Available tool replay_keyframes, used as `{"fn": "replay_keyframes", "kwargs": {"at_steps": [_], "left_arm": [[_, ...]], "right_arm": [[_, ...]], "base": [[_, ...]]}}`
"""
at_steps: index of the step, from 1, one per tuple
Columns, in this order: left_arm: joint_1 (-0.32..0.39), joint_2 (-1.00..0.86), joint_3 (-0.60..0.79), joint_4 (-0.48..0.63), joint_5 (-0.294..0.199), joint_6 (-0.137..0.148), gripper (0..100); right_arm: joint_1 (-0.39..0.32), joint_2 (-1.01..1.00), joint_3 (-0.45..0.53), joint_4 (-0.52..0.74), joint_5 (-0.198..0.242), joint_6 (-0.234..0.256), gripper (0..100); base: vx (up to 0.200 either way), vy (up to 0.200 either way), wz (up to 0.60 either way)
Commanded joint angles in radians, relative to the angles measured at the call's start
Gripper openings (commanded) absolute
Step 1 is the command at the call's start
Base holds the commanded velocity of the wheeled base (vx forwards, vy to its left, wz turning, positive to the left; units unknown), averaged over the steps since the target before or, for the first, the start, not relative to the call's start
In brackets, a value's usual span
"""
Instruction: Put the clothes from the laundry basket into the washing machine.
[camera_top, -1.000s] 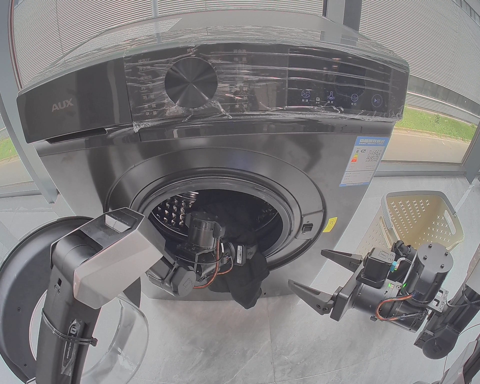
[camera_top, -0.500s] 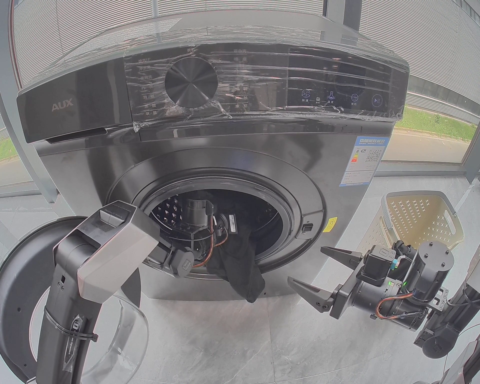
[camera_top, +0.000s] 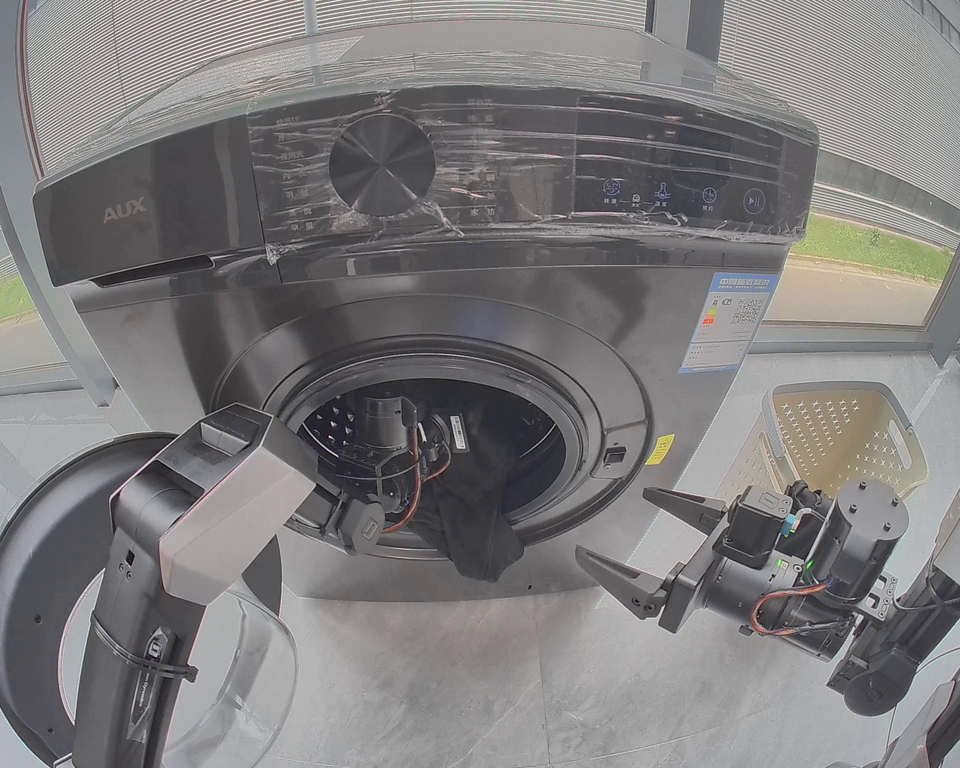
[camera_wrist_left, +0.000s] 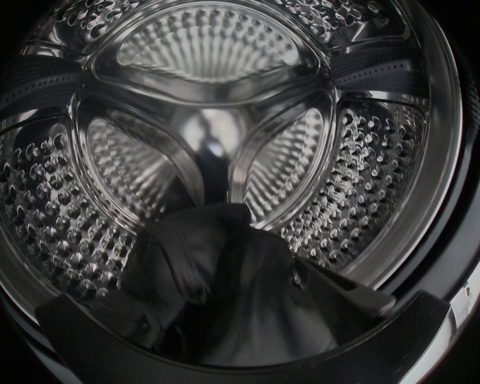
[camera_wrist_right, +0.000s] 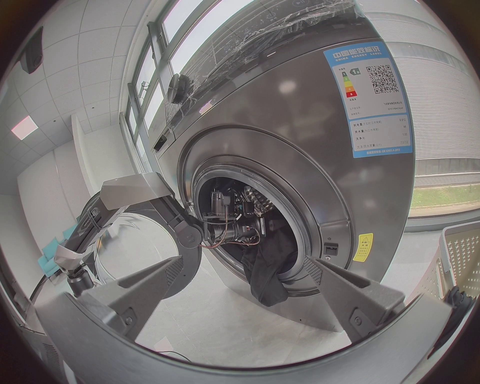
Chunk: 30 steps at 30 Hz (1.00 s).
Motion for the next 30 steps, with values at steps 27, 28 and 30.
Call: {"fn": "replay_keyframes", "kwargs": {"at_steps": [27,28,30], "left_arm": [[-0.052,-0.073,0.291,0.178,-0.092,0.058,0],[-0.052,-0.068,0.290,0.175,-0.092,0.056,0],[-0.051,-0.060,0.274,0.162,-0.091,0.055,0]], "right_arm": [[0.005,0.002,0.000,0.000,0.001,0.000,100],[0.006,0.002,-0.001,0.000,0.001,0.000,100],[0.006,0.000,-0.003,0.000,0.001,0.000,100]], "base": [[0.000,0.000,0.00],[0.000,0.000,0.00],[0.000,0.000,0.00]]}}
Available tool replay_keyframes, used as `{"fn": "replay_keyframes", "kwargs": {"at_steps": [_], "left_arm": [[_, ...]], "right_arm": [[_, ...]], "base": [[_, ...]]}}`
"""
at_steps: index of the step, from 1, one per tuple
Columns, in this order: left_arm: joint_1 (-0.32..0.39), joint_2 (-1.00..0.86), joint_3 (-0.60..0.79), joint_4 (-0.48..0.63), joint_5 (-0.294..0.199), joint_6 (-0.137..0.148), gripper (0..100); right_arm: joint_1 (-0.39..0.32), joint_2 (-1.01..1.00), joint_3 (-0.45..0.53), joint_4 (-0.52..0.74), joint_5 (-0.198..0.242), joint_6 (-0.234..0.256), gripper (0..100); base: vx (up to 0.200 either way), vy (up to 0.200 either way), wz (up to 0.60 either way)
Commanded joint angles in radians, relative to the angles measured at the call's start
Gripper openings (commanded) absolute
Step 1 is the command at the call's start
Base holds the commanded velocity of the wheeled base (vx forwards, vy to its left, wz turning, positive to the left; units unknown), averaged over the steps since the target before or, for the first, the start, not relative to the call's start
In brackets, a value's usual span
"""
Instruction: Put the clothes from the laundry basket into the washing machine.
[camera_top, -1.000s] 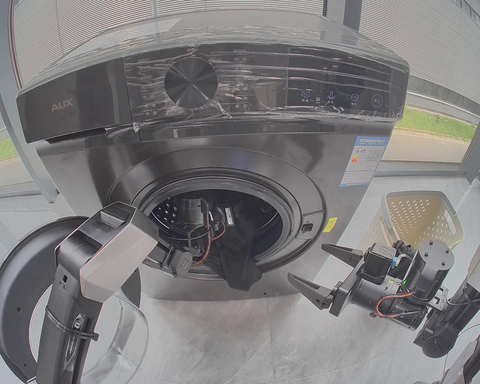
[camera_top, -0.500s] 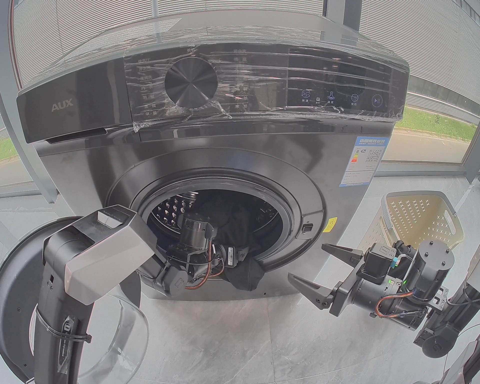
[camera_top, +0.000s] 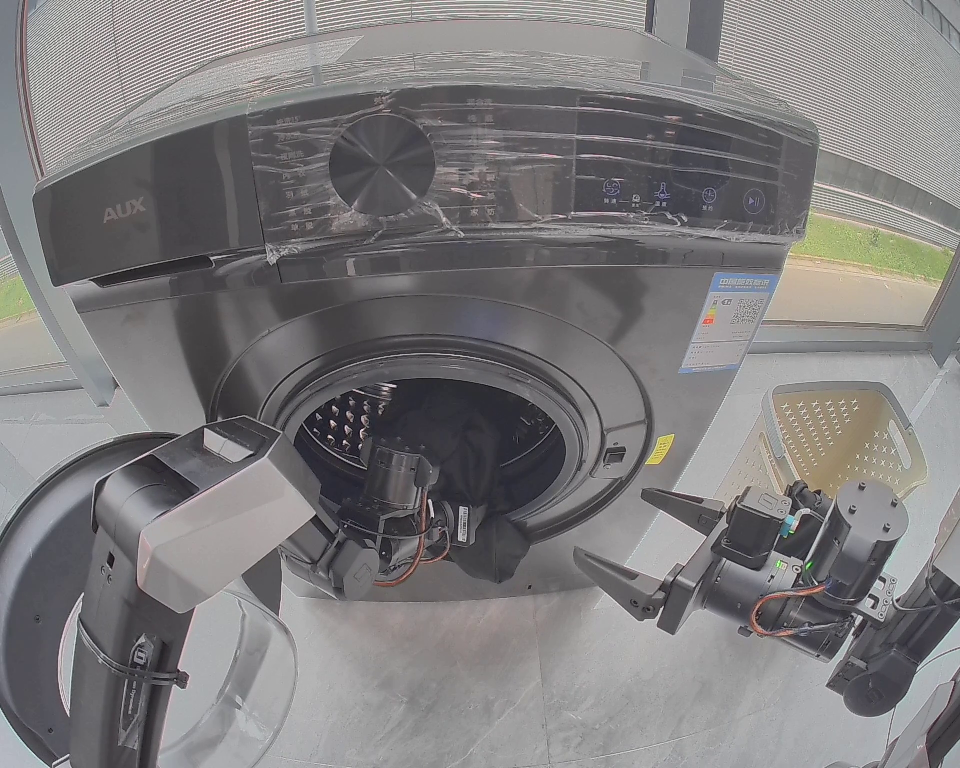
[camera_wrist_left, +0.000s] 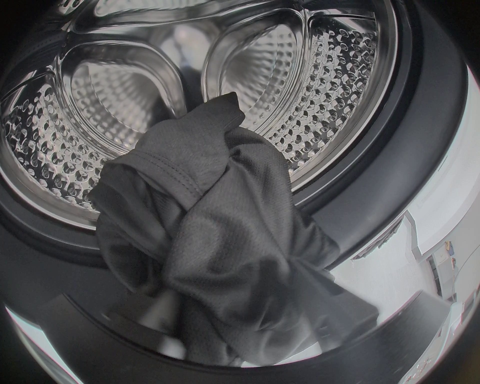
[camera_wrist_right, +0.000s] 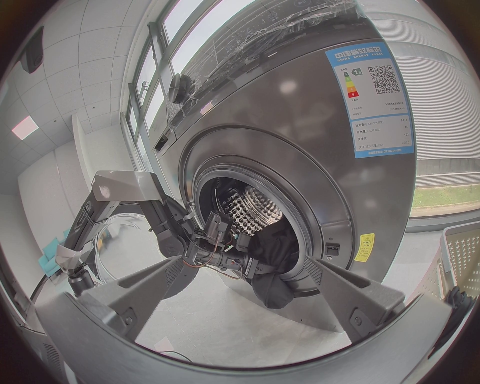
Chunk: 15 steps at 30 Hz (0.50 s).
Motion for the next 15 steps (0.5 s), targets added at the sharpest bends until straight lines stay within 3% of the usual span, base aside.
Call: {"fn": "replay_keyframes", "kwargs": {"at_steps": [1,9,15], "left_arm": [[0.001,0.022,-0.032,-0.019,0.001,-0.004,0],[0.016,0.034,-0.150,-0.071,0.034,-0.045,0],[0.031,0.071,-0.239,-0.143,0.075,-0.049,0]], "right_arm": [[0.002,0.000,-0.004,-0.001,0.001,0.000,100],[0.002,0.000,-0.007,-0.001,-0.001,0.000,100],[0.002,-0.001,-0.005,-0.001,-0.001,0.002,100]], "base": [[0.000,0.000,0.00],[0.000,0.000,0.00],[0.000,0.000,0.00]]}}
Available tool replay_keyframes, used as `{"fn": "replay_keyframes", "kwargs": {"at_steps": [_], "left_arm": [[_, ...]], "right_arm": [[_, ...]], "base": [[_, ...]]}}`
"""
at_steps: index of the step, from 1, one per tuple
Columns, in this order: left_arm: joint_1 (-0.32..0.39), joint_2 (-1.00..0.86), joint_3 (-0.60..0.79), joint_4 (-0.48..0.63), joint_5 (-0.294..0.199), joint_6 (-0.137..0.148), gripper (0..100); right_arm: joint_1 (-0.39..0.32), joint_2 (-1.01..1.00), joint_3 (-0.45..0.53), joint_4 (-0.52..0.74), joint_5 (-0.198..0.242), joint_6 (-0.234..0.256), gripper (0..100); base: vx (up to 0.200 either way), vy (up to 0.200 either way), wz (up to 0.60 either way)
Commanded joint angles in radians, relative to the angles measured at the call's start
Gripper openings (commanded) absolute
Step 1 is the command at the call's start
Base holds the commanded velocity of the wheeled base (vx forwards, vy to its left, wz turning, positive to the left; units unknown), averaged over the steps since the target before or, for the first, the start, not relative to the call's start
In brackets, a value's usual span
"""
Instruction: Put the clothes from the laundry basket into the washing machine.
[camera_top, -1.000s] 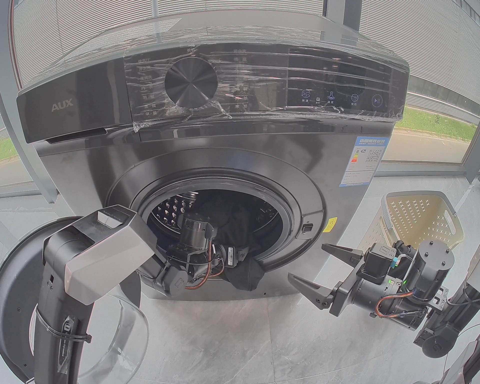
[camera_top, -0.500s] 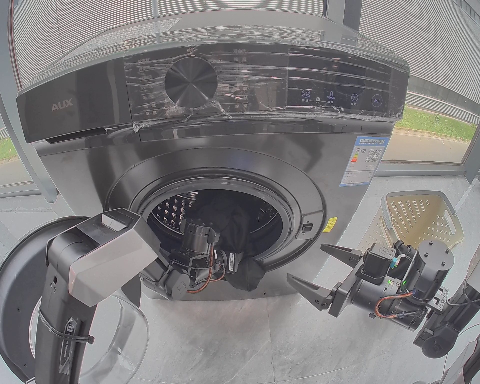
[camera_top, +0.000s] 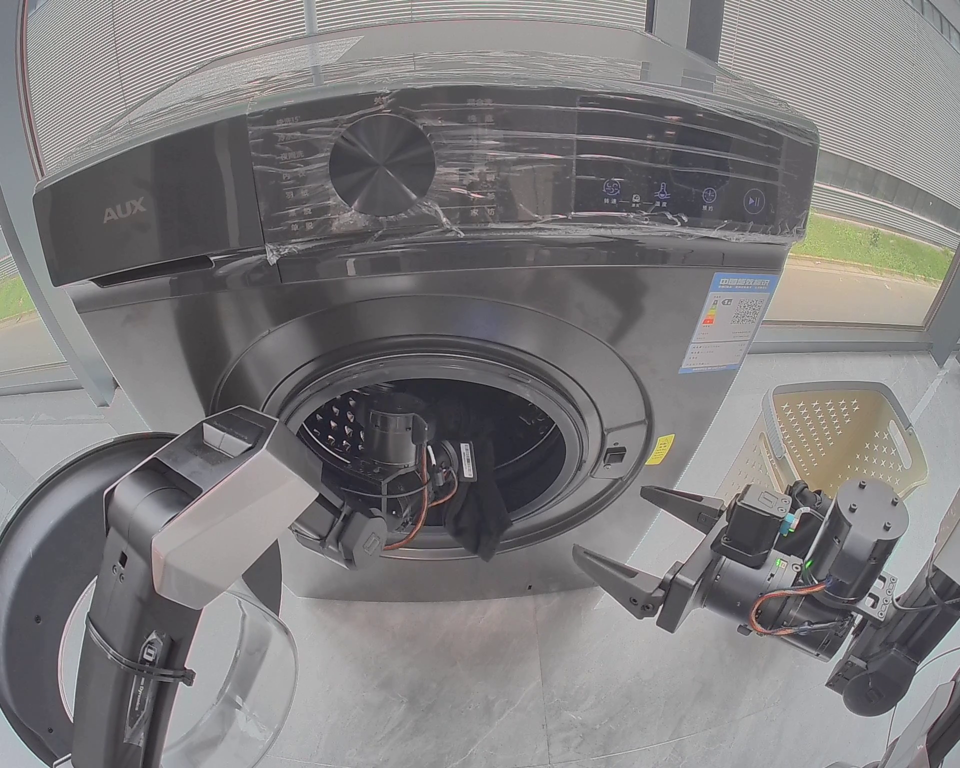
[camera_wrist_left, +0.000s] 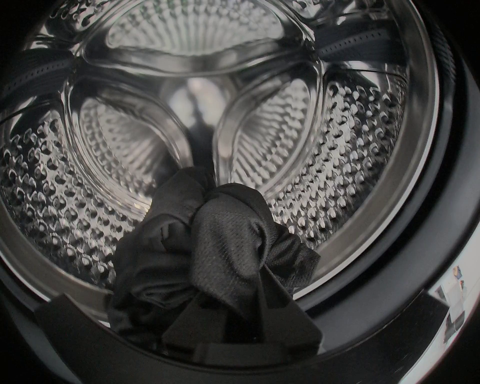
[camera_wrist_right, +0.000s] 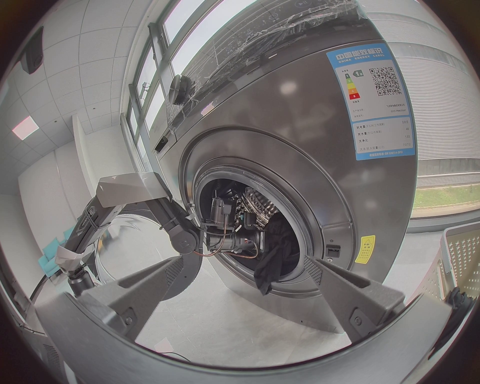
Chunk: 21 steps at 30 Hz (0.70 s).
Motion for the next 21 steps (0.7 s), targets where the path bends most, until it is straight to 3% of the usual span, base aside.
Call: {"fn": "replay_keyframes", "kwargs": {"at_steps": [1,7,8,14,17,21], "left_arm": [[0.011,0.032,-0.059,-0.027,0.017,-0.002,0],[0.010,0.033,-0.044,-0.045,0.016,0.002,0],[0.010,0.030,-0.042,-0.050,0.016,0.001,100],[0.001,-0.021,0.082,-0.007,-0.013,0.009,100],[0.001,-0.045,0.141,0.027,-0.061,0.021,100],[0.001,-0.050,0.165,0.027,-0.073,0.027,100]], "right_arm": [[-0.001,-0.001,0.001,-0.001,0.000,0.001,100],[-0.001,-0.003,0.002,-0.001,0.001,0.001,100],[-0.001,-0.006,0.004,-0.001,0.000,0.001,100],[-0.001,-0.009,0.010,-0.001,0.000,0.000,100],[-0.001,-0.007,0.011,-0.001,0.000,0.001,100],[-0.001,-0.007,0.011,-0.001,0.000,0.001,100]], "base": [[0.000,0.000,0.00],[0.000,0.000,0.00],[0.000,0.000,0.00],[0.000,0.000,0.00],[0.000,0.000,0.00],[0.000,0.000,0.00]]}}
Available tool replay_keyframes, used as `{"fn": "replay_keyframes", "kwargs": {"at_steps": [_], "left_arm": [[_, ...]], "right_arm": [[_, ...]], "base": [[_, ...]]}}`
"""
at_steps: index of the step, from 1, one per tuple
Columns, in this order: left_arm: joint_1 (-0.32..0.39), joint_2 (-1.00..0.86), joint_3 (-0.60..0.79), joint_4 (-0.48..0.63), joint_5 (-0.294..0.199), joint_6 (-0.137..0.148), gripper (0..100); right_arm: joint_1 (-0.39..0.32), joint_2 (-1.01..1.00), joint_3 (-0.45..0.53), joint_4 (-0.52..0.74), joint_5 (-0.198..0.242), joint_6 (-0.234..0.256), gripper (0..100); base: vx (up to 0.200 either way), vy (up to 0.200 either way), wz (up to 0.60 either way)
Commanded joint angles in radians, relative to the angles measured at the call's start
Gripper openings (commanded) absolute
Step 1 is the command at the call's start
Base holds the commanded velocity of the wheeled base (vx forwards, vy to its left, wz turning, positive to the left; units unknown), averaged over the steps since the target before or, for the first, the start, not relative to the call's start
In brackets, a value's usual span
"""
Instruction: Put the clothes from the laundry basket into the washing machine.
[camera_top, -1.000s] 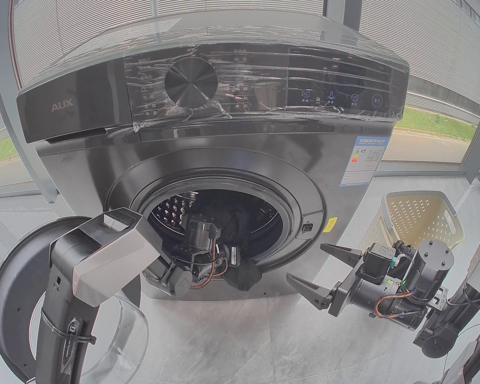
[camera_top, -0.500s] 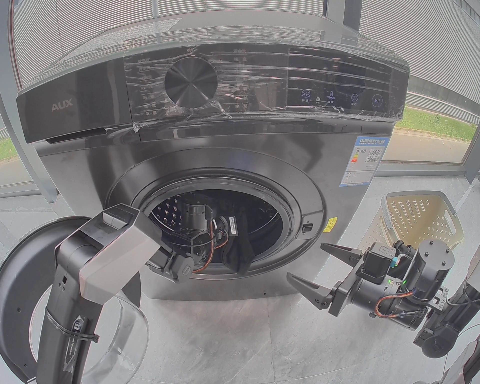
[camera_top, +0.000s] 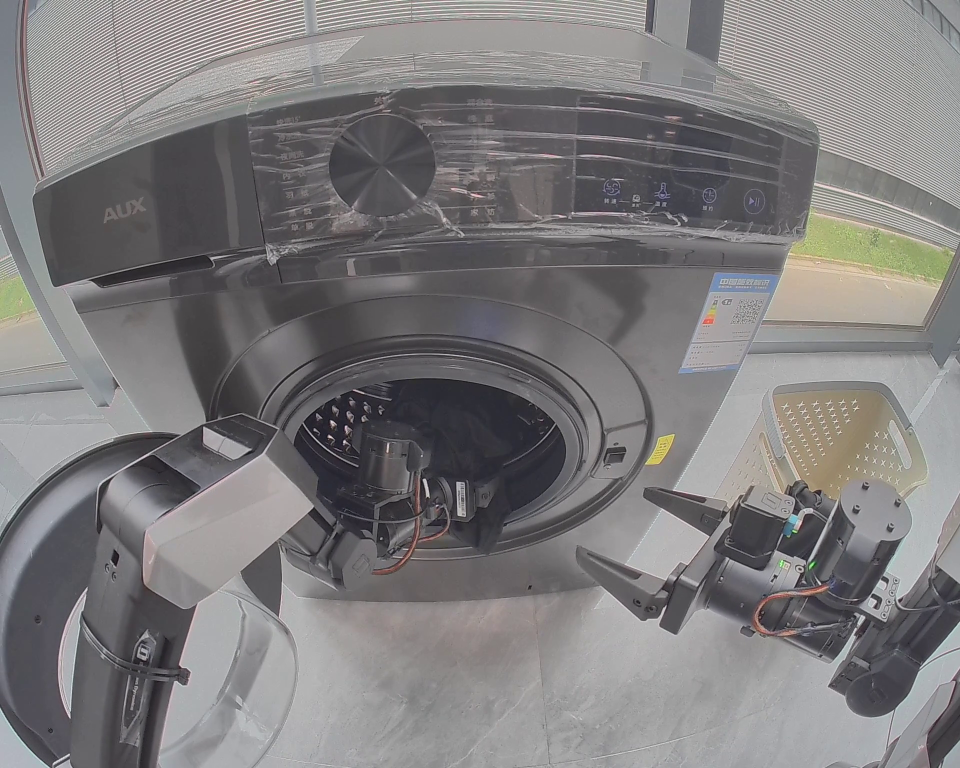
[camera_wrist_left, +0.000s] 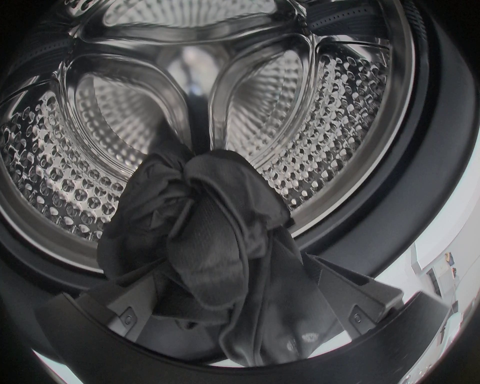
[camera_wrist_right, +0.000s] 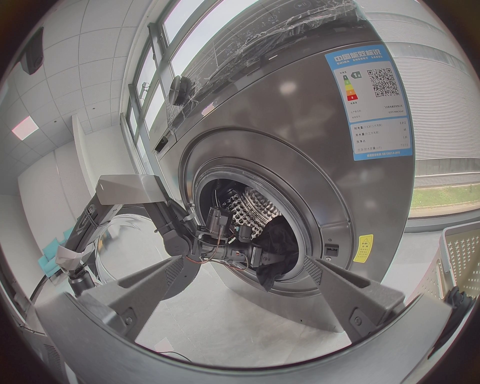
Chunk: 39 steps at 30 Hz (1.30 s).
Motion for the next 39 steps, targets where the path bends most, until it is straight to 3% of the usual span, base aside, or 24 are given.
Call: {"fn": "replay_keyframes", "kwargs": {"at_steps": [1,13,14,23,28,33,39], "left_arm": [[-0.003,-0.029,0.041,0.006,-0.006,0.004,100],[-0.007,0.031,-0.002,0.009,-0.006,0.018,100],[-0.007,0.033,-0.005,0.009,-0.006,0.018,0],[0.009,0.050,-0.084,-0.010,0.020,0.004,0],[0.029,0.076,-0.173,-0.086,0.070,-0.049,0],[0.045,0.148,-0.311,-0.165,0.120,-0.048,0],[0.049,0.208,-0.426,-0.162,0.149,-0.046,0]], "right_arm": [[0.000,0.002,0.005,0.000,0.000,0.000,100],[0.000,0.003,0.003,0.000,0.002,0.001,100],[0.002,0.003,0.003,0.000,0.002,0.001,100],[0.002,0.003,0.002,0.000,0.002,0.000,100],[0.000,-0.003,0.000,0.000,0.002,-0.002,100],[0.004,0.003,-0.005,0.000,0.002,-0.005,100],[0.004,0.003,-0.003,0.000,0.003,-0.005,100]], "base": [[0.000,0.000,0.00],[0.000,0.000,0.00],[0.000,0.000,0.00],[0.000,0.000,0.00],[0.000,0.000,0.00],[0.000,0.000,0.00],[0.000,0.000,0.00]]}}
